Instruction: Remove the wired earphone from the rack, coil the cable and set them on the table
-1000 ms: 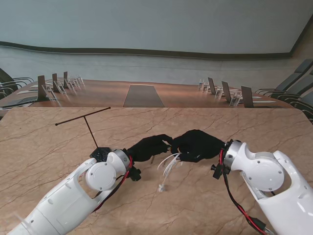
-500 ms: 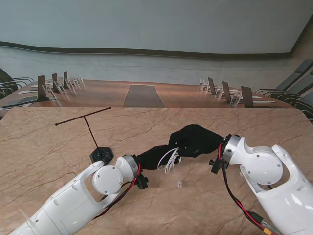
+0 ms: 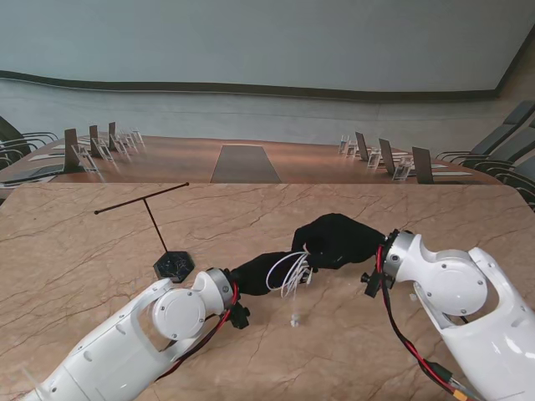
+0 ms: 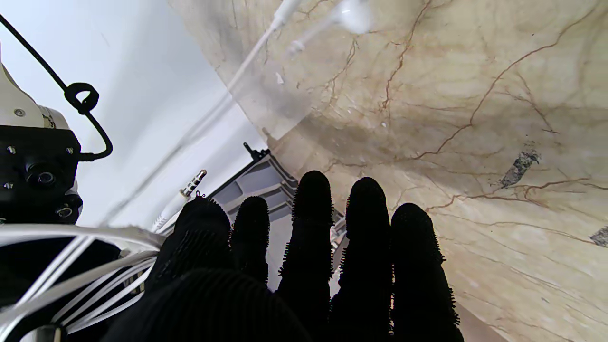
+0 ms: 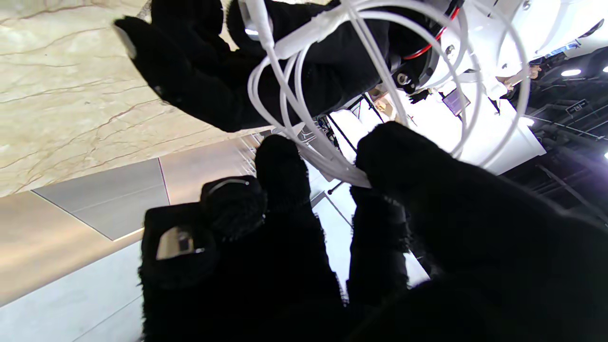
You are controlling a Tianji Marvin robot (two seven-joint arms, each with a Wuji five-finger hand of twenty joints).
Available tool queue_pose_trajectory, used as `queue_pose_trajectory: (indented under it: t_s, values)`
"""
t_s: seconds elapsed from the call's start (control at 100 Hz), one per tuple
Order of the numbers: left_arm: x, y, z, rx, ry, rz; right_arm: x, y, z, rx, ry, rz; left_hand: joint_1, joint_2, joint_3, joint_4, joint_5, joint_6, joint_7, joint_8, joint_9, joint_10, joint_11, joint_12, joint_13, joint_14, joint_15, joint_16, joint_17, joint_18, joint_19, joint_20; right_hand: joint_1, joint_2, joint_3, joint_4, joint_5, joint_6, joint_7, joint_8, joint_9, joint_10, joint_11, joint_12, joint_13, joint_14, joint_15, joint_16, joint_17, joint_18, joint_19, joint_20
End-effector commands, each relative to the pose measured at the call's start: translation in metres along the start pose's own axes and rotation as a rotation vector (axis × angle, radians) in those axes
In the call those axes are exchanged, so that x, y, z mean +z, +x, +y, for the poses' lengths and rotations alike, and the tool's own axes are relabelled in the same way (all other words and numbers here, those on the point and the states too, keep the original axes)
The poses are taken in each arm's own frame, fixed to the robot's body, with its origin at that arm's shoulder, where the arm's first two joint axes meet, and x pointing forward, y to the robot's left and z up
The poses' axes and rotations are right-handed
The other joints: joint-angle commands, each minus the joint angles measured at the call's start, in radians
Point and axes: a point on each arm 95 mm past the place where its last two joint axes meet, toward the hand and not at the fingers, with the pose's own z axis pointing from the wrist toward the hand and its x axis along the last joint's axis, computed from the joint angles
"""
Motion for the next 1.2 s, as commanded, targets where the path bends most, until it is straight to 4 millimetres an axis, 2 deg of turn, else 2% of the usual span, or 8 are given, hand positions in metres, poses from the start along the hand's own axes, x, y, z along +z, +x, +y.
queue_pose_trajectory:
  t_s: [0.0, 0.29, 0.65, 0.8, 0.91, 1.03, 1.19]
  values:
    - [-0.002, 0.001, 0.003, -0.007, 0.002, 0.001, -0.003, 0.001, -0.004, -0.002, 0.009, -0.006, 0.023, 0.036, -0.012, -0.033, -0.036, -0.037, -0.003, -0.010, -0.019, -0.029, 0.002, -0.006, -0.016, -0.028, -0.009, -0.007, -0.015, -0.028, 0.001, -0.012, 0.094, 0.106, 0.064, 0.092, 0.073, -0.152, 0.206, 0.091, -0.007, 0.034, 0.031, 0.000, 0.010, 0.138, 0.012, 0.016, -0.016, -0.148, 0.035, 0.033]
    - [-0.005, 0.001, 0.007, -0.009, -0.011, 0.000, -0.004, -0.004, -0.003, 0.001, -0.001, -0.017, 0.002, 0.042, -0.020, -0.034, -0.033, -0.040, -0.010, -0.017, -0.020, -0.030, -0.019, -0.030, -0.016, -0.029, -0.035, -0.027, -0.023, -0.020, -0.030, -0.032, 0.092, 0.101, 0.068, 0.099, 0.077, -0.153, 0.207, 0.090, -0.004, 0.037, 0.035, -0.003, 0.014, 0.139, 0.014, 0.017, -0.010, -0.145, 0.035, 0.035]
    - [-0.005, -0.001, 0.014, -0.009, -0.047, -0.015, 0.001, -0.004, 0.000, 0.011, -0.020, 0.001, 0.033, 0.014, -0.014, -0.029, -0.046, -0.036, -0.029, -0.029, -0.036, -0.037, -0.043, -0.059, -0.022, -0.045, -0.076, -0.061, -0.040, -0.020, -0.086, -0.067, 0.089, 0.099, 0.071, 0.102, 0.076, -0.153, 0.207, 0.090, -0.005, 0.038, 0.037, -0.005, 0.014, 0.140, 0.014, 0.017, -0.010, -0.143, 0.035, 0.036]
    - [-0.006, -0.001, 0.016, -0.021, -0.046, -0.011, 0.001, -0.004, 0.001, 0.007, -0.018, -0.001, -0.033, 0.039, -0.025, -0.031, -0.057, -0.032, -0.052, -0.040, -0.049, -0.040, -0.055, -0.071, -0.035, -0.048, -0.094, -0.074, -0.055, -0.022, -0.112, -0.081, 0.088, 0.099, 0.072, 0.103, 0.076, -0.154, 0.208, 0.090, -0.003, 0.036, 0.039, -0.005, 0.014, 0.140, 0.014, 0.016, -0.010, -0.143, 0.035, 0.036]
    - [-0.009, -0.001, 0.016, -0.027, -0.034, -0.011, 0.001, -0.005, 0.000, 0.008, -0.011, -0.010, -0.113, 0.057, -0.023, -0.024, -0.065, -0.026, -0.084, -0.055, -0.059, -0.039, -0.069, -0.086, -0.045, -0.048, -0.111, -0.088, -0.065, -0.020, -0.133, -0.094, 0.086, 0.098, 0.073, 0.104, 0.077, -0.154, 0.207, 0.090, -0.004, 0.036, 0.039, -0.005, 0.014, 0.140, 0.015, 0.016, -0.009, -0.142, 0.035, 0.036]
    - [-0.011, -0.002, 0.016, -0.032, -0.024, -0.008, 0.001, -0.006, -0.002, 0.010, -0.004, -0.017, -0.187, 0.039, -0.014, -0.017, -0.078, -0.018, -0.107, -0.071, -0.073, -0.040, -0.089, -0.105, -0.056, -0.051, -0.136, -0.108, -0.077, -0.018, -0.162, -0.109, 0.085, 0.098, 0.074, 0.106, 0.077, -0.155, 0.206, 0.089, -0.002, 0.036, 0.040, -0.005, 0.015, 0.141, 0.015, 0.016, -0.010, -0.140, 0.035, 0.036]
    - [-0.010, 0.000, 0.017, -0.030, -0.020, -0.002, 0.002, -0.005, -0.005, 0.022, -0.004, -0.019, -0.207, 0.016, -0.005, -0.015, -0.088, -0.016, -0.112, -0.074, -0.080, -0.044, -0.102, -0.120, -0.058, -0.056, -0.154, -0.125, -0.082, -0.018, -0.175, -0.116, 0.085, 0.096, 0.075, 0.108, 0.077, -0.154, 0.206, 0.089, -0.002, 0.038, 0.040, -0.006, 0.015, 0.142, 0.015, 0.016, -0.010, -0.139, 0.035, 0.036]
